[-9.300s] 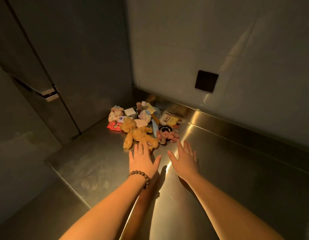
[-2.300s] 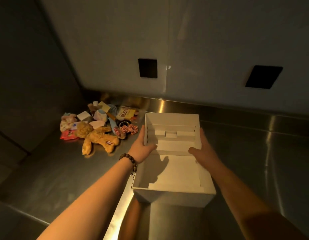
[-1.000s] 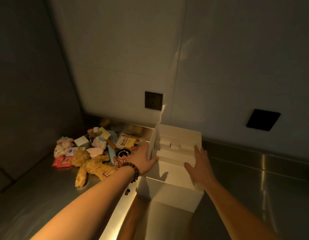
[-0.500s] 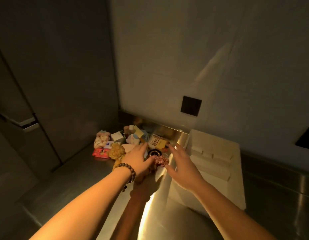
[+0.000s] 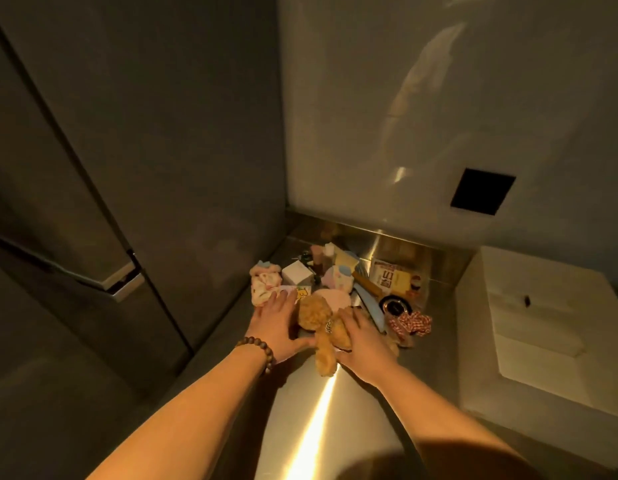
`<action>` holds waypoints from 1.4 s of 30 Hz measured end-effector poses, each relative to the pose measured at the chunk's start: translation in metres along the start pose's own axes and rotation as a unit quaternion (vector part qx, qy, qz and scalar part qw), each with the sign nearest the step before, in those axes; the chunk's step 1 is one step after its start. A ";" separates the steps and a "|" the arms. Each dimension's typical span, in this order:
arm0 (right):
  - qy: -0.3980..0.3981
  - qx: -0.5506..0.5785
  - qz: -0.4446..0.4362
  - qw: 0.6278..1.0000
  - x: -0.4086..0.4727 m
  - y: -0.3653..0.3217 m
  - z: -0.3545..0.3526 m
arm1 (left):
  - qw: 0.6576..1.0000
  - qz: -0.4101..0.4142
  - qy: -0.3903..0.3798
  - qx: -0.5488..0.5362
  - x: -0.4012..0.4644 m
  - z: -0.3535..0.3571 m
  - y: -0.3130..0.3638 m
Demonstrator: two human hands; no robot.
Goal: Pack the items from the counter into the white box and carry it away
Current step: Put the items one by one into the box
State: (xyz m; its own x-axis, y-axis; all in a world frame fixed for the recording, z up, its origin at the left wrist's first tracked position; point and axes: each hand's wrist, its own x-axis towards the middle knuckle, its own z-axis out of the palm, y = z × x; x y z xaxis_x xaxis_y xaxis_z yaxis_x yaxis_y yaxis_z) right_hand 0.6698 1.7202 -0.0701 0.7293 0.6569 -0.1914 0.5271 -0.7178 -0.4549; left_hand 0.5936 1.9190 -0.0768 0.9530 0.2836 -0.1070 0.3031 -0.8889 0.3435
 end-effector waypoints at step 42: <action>0.149 0.151 -0.030 0.977 -0.030 0.032 -0.010 | 0.997 -0.035 0.008 -0.062 -0.022 0.044 0.006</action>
State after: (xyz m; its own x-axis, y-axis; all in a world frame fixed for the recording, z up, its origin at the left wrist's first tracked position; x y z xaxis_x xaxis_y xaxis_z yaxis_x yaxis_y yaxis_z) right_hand 0.6691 1.6756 -0.0701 0.8197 0.5665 0.0846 0.4524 -0.5497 -0.7023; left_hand 0.5747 1.8919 -0.1140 0.9287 0.3506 -0.1205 0.3660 -0.8153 0.4488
